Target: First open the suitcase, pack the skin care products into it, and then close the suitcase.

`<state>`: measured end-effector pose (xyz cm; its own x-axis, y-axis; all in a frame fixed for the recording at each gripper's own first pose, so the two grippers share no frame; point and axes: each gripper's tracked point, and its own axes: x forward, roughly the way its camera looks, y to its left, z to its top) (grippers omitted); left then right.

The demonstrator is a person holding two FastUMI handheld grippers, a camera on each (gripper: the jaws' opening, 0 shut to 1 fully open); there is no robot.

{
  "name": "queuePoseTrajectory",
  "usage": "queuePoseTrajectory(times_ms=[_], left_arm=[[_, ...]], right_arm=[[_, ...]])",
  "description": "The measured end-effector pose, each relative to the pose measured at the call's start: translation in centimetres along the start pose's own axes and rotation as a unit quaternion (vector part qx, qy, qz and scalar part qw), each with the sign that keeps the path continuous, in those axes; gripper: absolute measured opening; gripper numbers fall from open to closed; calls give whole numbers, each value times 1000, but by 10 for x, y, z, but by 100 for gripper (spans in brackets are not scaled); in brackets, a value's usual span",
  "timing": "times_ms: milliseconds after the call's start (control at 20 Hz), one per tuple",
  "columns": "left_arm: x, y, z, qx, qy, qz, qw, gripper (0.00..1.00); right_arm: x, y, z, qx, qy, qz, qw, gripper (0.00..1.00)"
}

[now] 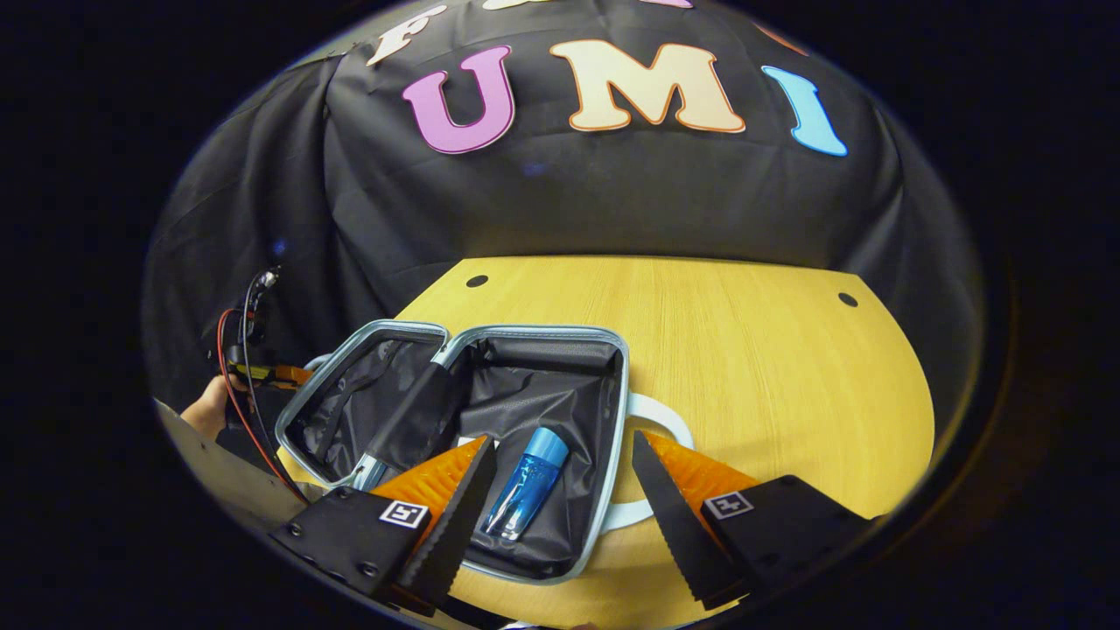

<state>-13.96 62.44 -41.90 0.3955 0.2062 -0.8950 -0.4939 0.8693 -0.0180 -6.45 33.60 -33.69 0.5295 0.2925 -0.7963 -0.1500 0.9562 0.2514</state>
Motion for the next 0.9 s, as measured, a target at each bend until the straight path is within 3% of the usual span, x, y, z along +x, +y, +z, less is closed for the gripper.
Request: queuePoseTrajectory(times_ms=[200,250,300,350,400,900], left_arm=[[-47,-8,31,39,-57,20,997,1],[-58,-14,36,47,-64,21,997,1],[-72,-20,41,57,-78,24,995,1],[-86,-26,48,64,-93,29,993,0],[-100,-35,53,65,-107,30,992,0],[-213,-164,87,122,-203,-6,971,0]], right_arm=[[-7,-3,12,-25,-32,16,999,98],[-9,-3,13,-32,-40,20,998,93],[-12,-2,14,-37,-45,30,998,98],[-14,0,13,-44,-50,39,997,94],[-17,-1,15,-53,-56,47,996,98],[-66,-52,42,-95,-125,70,985,98]])
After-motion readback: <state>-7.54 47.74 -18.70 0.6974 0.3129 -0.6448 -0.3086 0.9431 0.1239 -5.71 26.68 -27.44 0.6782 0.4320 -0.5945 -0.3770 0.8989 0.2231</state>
